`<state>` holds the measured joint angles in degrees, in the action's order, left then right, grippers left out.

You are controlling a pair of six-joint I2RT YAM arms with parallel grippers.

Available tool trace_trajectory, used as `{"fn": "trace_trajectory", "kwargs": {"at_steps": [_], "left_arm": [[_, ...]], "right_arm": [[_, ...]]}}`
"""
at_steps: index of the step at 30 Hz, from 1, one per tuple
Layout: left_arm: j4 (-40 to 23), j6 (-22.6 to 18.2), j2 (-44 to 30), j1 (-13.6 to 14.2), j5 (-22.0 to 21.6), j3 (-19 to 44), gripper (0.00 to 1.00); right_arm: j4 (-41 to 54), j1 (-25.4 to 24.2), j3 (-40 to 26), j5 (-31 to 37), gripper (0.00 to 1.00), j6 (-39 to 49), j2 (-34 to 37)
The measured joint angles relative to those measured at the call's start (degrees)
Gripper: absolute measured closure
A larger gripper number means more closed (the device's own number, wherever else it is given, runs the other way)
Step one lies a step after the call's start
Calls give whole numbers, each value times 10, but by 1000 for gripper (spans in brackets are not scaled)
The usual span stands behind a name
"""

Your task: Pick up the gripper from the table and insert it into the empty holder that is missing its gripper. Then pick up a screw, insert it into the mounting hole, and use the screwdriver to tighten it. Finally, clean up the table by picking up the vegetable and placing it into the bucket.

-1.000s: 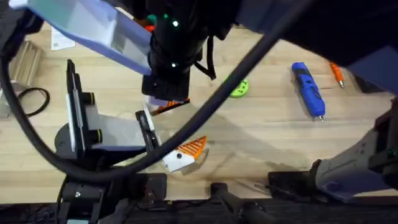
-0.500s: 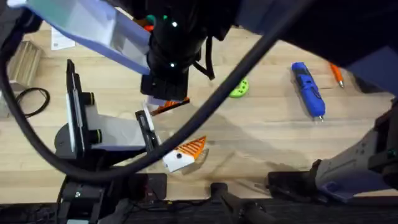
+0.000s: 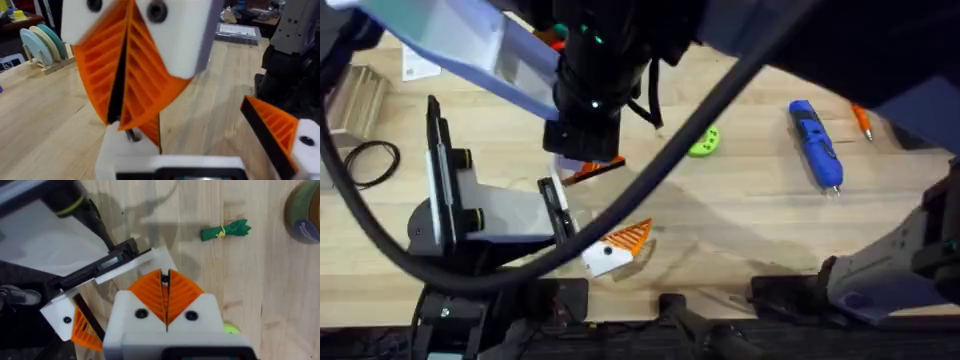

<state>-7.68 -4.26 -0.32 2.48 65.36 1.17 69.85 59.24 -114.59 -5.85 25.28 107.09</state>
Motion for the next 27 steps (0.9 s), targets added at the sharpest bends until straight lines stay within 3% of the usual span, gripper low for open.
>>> {"fn": "trace_trajectory", "kwargs": {"at_steps": [27], "left_arm": [[0, 4, 0, 0, 0, 0, 14]], "right_arm": [[2, -2, 10, 7, 995, 0, -7]]}}
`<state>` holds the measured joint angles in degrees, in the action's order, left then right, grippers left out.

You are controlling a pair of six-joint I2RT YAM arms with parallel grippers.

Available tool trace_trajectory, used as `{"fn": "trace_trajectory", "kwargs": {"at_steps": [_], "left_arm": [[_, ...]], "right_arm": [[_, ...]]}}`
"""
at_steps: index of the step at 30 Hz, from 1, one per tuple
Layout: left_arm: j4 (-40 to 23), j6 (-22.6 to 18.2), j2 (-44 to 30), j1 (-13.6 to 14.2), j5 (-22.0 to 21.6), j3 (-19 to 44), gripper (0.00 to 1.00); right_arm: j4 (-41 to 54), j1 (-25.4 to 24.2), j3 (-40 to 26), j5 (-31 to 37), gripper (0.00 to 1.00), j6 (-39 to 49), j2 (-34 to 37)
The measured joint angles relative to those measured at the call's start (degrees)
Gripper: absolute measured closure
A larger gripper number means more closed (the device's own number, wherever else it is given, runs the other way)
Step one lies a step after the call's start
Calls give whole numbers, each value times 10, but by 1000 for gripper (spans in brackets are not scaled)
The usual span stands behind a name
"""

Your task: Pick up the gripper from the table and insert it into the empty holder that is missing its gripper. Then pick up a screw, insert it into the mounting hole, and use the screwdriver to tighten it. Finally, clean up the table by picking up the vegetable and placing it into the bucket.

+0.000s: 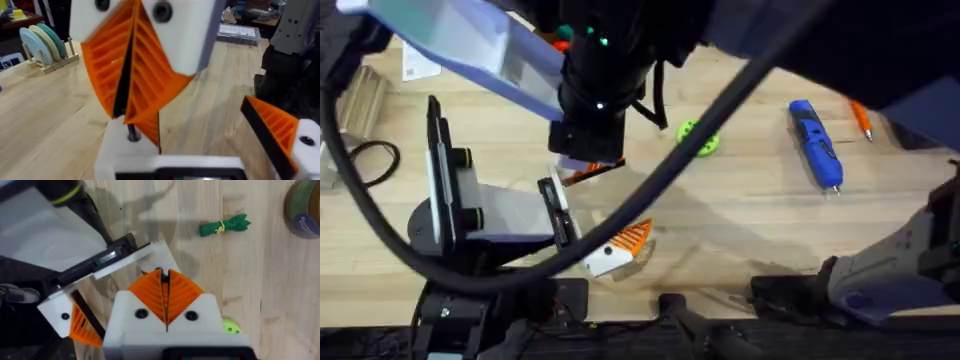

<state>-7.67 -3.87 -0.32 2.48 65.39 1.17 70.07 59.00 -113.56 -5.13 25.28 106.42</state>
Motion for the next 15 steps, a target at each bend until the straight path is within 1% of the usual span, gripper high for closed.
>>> {"fn": "trace_trajectory", "kwargs": {"at_steps": [15], "left_arm": [[0, -3, 0, 0, 0, 0, 15]], "right_arm": [[3, 0, 4, 4, 995, 0, -3]]}}
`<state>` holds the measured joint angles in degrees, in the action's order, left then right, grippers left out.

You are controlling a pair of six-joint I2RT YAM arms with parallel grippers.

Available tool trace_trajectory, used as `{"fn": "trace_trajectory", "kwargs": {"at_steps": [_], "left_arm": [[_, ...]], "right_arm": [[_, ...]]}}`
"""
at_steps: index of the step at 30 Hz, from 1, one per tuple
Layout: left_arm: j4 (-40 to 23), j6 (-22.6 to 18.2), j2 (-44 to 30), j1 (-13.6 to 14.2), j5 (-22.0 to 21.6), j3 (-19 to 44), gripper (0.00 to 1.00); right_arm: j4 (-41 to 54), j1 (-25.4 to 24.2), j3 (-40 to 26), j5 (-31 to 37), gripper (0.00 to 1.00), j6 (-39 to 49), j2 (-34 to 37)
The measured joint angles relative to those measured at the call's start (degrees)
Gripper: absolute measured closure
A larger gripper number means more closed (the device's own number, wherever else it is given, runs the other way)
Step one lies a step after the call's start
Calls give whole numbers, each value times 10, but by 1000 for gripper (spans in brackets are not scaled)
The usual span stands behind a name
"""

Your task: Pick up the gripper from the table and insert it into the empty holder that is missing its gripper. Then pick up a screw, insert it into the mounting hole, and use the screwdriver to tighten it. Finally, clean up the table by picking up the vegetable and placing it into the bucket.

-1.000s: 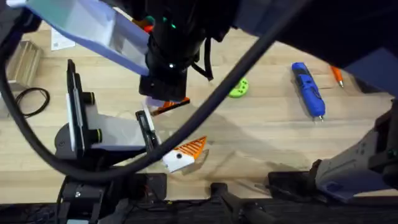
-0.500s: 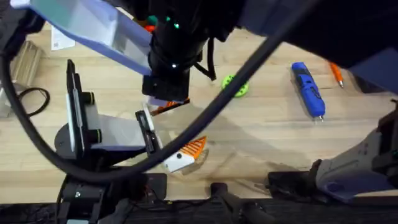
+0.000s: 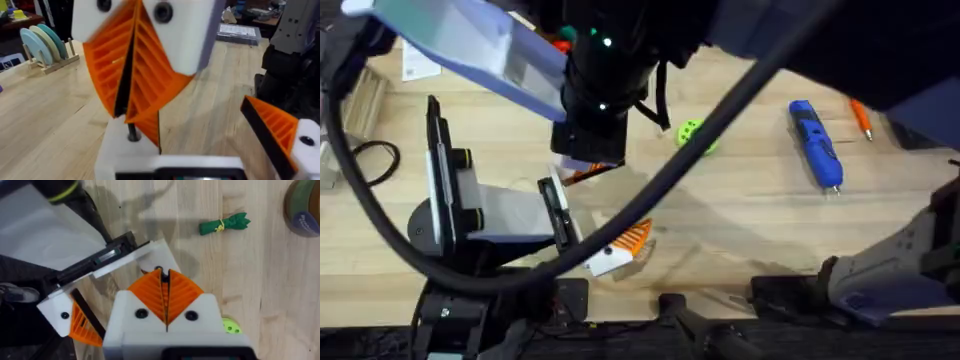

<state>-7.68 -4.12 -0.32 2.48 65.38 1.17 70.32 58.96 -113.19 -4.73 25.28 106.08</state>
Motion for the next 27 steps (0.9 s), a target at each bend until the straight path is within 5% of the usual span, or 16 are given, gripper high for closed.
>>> {"fn": "trace_trajectory", "kwargs": {"at_steps": [27], "left_arm": [[0, 0, 0, 0, 0, 0, 15]], "right_arm": [[-4, 3, 5, 0, 995, -9, 6]]}}
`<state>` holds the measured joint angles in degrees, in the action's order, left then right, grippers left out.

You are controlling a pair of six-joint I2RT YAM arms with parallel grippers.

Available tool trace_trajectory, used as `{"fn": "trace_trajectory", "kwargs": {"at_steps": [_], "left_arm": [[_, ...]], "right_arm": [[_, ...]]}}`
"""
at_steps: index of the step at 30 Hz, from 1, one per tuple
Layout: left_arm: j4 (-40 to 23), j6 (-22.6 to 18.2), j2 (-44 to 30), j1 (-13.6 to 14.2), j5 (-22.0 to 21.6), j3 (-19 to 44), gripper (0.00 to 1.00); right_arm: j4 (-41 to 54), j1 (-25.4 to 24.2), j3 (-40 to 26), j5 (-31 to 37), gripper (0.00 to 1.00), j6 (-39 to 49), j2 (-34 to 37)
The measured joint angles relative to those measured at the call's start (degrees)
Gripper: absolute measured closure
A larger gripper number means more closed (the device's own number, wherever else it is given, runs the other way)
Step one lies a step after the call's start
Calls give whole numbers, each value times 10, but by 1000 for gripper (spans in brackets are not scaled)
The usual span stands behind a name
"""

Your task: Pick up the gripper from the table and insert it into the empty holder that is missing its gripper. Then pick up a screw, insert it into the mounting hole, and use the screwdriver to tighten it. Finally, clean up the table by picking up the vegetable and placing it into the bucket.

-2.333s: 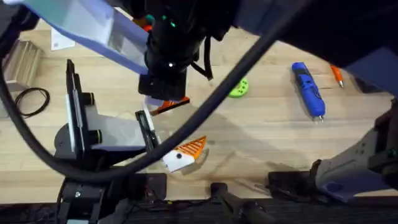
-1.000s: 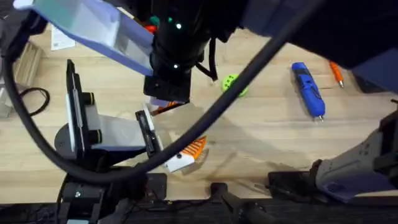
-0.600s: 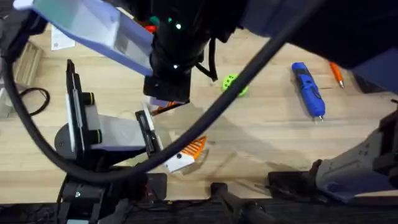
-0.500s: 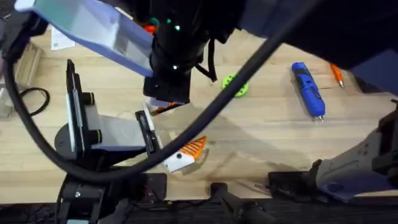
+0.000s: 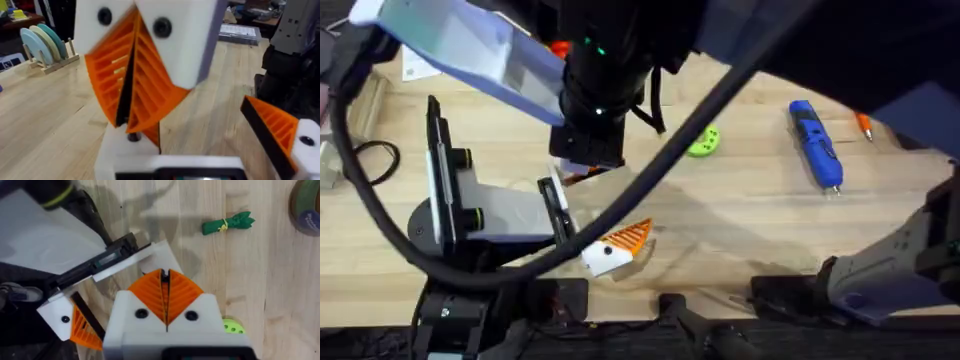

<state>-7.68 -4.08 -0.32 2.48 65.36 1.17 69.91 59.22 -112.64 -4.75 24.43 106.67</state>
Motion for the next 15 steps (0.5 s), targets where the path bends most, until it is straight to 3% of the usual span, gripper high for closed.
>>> {"fn": "trace_trajectory", "kwargs": {"at_steps": [6, 7, 13, 15], "left_arm": [[0, 0, 0, 0, 0, 0, 14], [0, 0, 0, 0, 0, 0, 14], [0, -2, 0, 0, 0, 0, 16], [0, -2, 0, 0, 0, 0, 15]], "right_arm": [[0, 0, 0, 0, 989, -1, 0], [1, 0, 0, 0, 918, -4, 0], [2, 0, 3, 1, 64, -3, 0], [2, 0, 4, 1, 24, -2, 0]]}}
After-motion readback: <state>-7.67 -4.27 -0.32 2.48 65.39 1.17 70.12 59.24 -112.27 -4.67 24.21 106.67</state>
